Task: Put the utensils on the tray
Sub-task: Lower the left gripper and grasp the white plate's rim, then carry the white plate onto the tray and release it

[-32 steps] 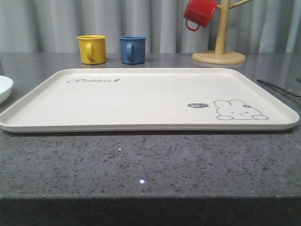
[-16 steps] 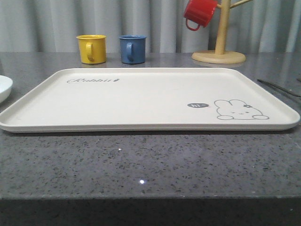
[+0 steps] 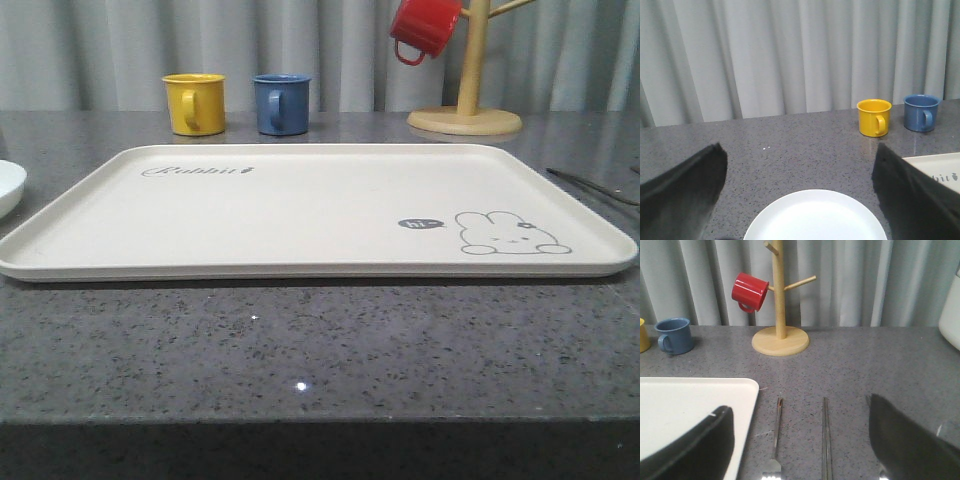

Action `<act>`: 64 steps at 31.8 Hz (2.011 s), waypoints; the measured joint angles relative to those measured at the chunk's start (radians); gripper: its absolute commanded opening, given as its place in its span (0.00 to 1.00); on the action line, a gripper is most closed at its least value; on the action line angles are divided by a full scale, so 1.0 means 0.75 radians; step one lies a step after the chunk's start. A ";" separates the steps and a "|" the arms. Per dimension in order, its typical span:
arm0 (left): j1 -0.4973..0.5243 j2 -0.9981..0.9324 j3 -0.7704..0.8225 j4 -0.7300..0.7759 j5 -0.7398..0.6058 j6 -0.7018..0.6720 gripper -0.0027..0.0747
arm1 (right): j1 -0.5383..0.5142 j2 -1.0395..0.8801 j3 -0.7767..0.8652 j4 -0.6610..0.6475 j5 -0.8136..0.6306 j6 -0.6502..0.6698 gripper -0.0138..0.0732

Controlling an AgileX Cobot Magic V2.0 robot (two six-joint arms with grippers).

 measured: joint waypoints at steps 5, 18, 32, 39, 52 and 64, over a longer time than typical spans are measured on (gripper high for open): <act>0.000 0.000 0.000 0.000 0.000 0.000 0.79 | 0.000 0.000 0.000 0.000 0.000 0.000 0.87; -0.033 0.485 -0.305 0.000 0.374 0.132 0.76 | 0.000 0.000 0.000 0.002 0.003 0.000 0.87; -0.328 1.303 -0.818 -0.006 1.170 0.305 0.76 | 0.000 0.000 0.000 0.002 0.003 0.000 0.87; -0.345 1.473 -0.822 0.003 1.182 0.308 0.66 | 0.000 0.000 0.000 0.002 0.003 0.000 0.87; -0.345 1.542 -0.824 0.004 1.182 0.311 0.42 | 0.000 0.000 0.000 0.002 0.003 0.000 0.87; -0.345 1.559 -0.827 0.053 1.180 0.314 0.01 | 0.000 0.000 0.000 0.002 0.003 0.000 0.87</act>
